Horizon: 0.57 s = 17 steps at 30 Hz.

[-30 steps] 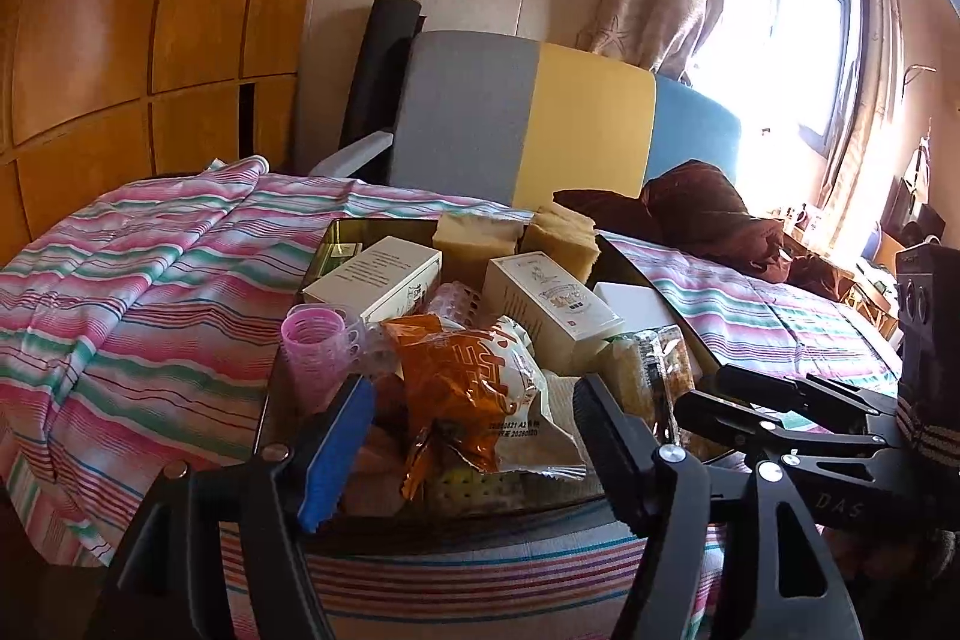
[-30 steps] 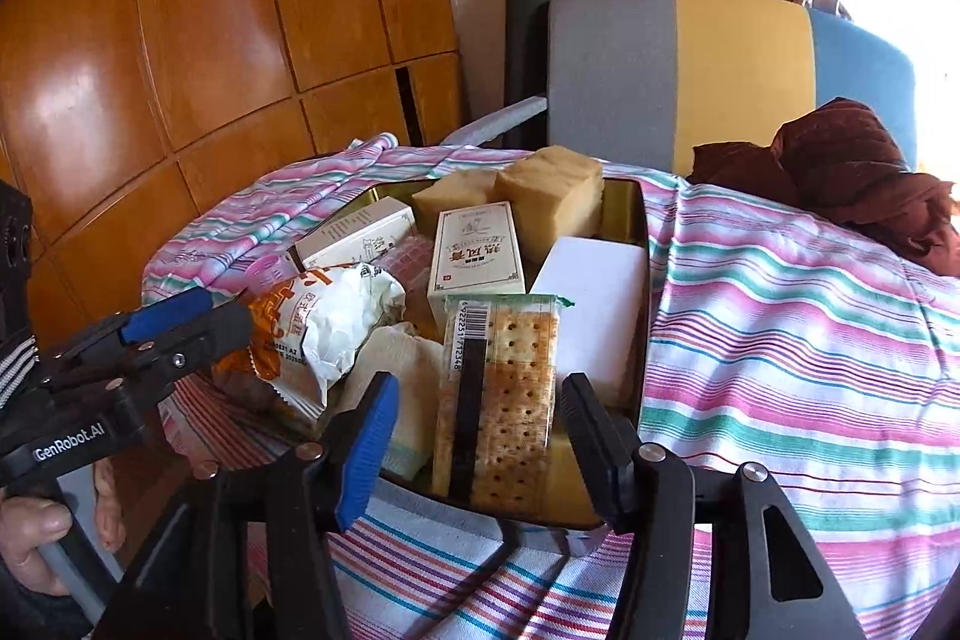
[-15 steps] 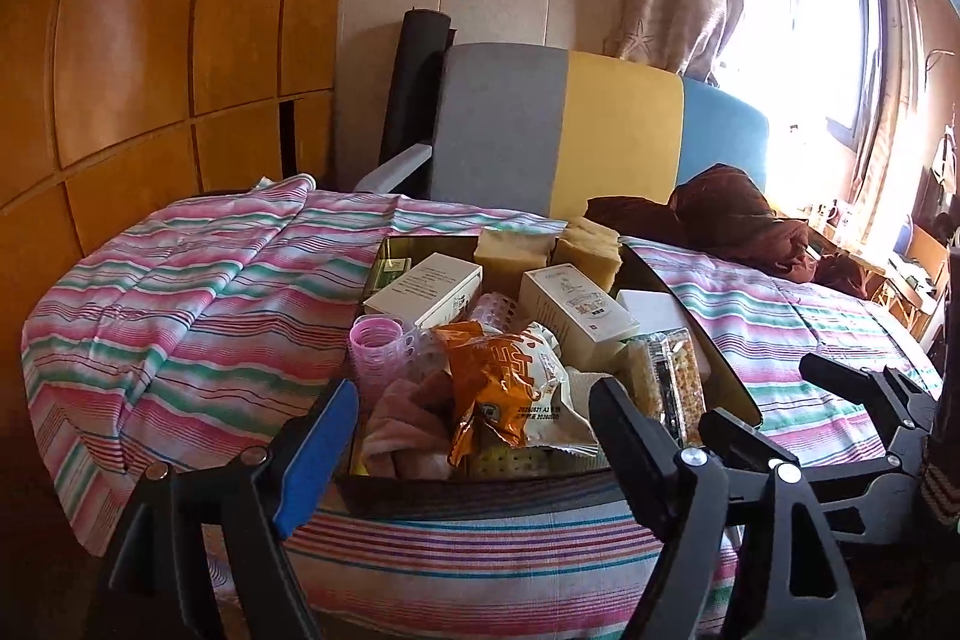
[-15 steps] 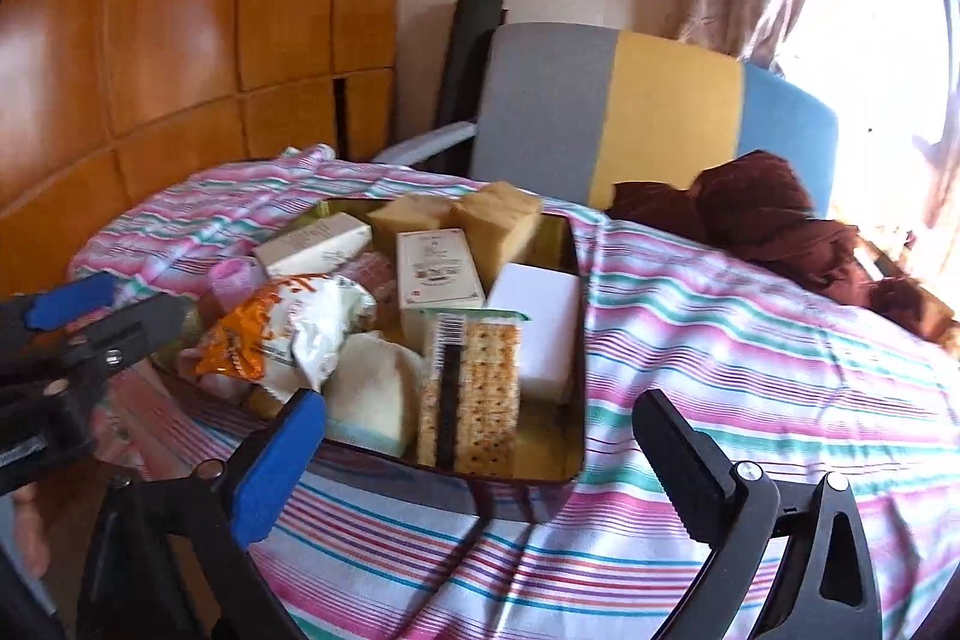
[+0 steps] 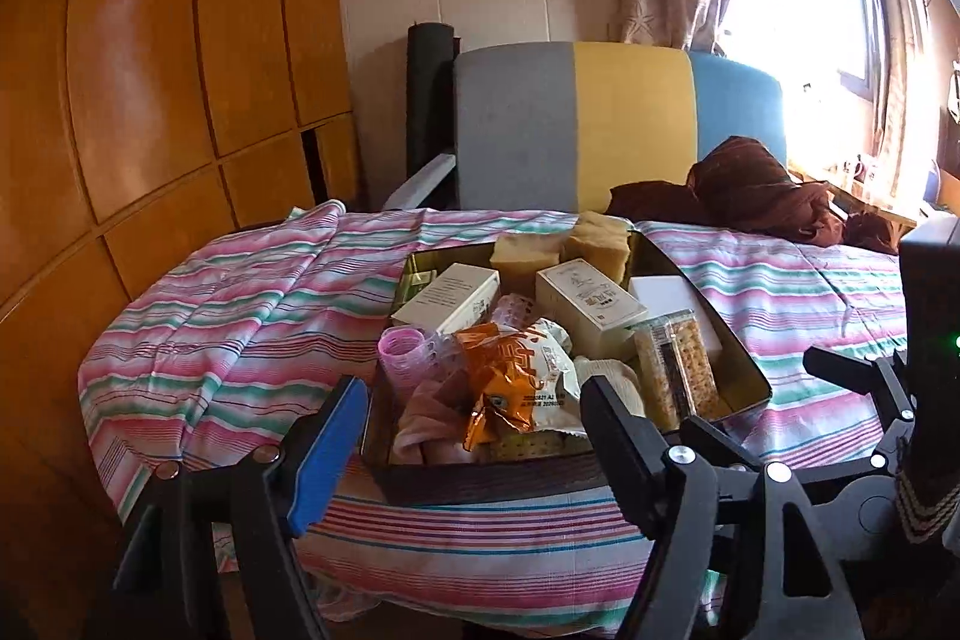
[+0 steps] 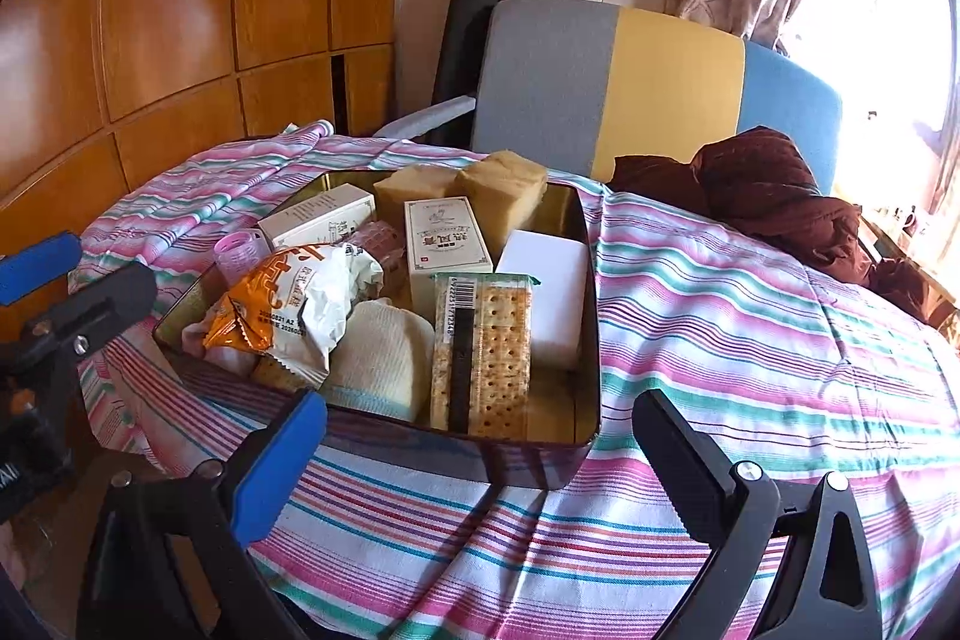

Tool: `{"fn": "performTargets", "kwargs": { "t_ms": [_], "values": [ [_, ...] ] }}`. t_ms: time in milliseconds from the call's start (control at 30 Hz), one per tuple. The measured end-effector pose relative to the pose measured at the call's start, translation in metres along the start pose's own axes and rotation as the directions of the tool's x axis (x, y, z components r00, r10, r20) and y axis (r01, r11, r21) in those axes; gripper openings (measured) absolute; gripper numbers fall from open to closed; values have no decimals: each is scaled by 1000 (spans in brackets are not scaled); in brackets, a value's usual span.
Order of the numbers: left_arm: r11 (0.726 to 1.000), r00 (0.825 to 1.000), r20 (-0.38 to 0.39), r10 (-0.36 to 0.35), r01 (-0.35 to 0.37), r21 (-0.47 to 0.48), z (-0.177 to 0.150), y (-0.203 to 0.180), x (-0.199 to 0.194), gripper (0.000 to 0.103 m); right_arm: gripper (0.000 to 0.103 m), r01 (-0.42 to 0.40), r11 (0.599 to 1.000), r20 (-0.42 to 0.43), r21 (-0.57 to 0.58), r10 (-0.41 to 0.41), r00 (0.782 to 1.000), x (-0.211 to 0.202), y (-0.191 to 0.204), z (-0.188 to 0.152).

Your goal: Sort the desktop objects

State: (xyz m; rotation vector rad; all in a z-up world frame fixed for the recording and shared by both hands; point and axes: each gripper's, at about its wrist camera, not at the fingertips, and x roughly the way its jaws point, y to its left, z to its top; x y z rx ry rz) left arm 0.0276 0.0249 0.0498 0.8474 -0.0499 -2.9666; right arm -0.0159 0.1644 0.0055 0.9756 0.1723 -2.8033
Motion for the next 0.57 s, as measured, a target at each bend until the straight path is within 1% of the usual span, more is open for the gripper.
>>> {"fn": "performTargets", "kwargs": {
  "t_ms": [67, 133, 200, 267, 333, 400, 500, 567],
  "values": [
    [999, 1000, 2, -10, 10, -44, -1, 2, 0, 75, 103, 1, 1000, -5, 15, -1, 1000, 2, -2, 0],
    [998, 1000, -15, -18, 17, -56, -1, 3, 4, 75, 103, 1, 1000, -11, 27, 0, 1000, 3, -3, 0],
    [999, 999, -35, 8, -10, -41, -3, 0, 9, 75, 103, 5, 1000, -14, 26, -5, 1000, 4, -2, 0],
    [998, 998, -55, 28, -30, -46, -6, 0, 13, 74, 103, 12, 1000, -14, 19, -11, 1000, 5, 0, -1],
    [998, 997, -70, 36, -40, -56, -8, 2, 16, 71, 103, 13, 1000, -17, 9, -13, 1000, 6, 3, -1],
    [997, 996, -75, 48, -52, -59, -10, 4, 19, 63, 103, 15, 1000, -18, -2, -15, 1000, 6, 5, -2],
    [995, 996, -66, 67, -72, -67, -11, 7, 20, 55, 103, 20, 1000, -15, -13, -20, 1000, 6, 7, -3],
    [994, 995, -58, 82, -86, -64, -12, 9, 19, 54, 103, 25, 1000, -10, -14, -25, 1000, 5, 7, -3]
  ]
}}
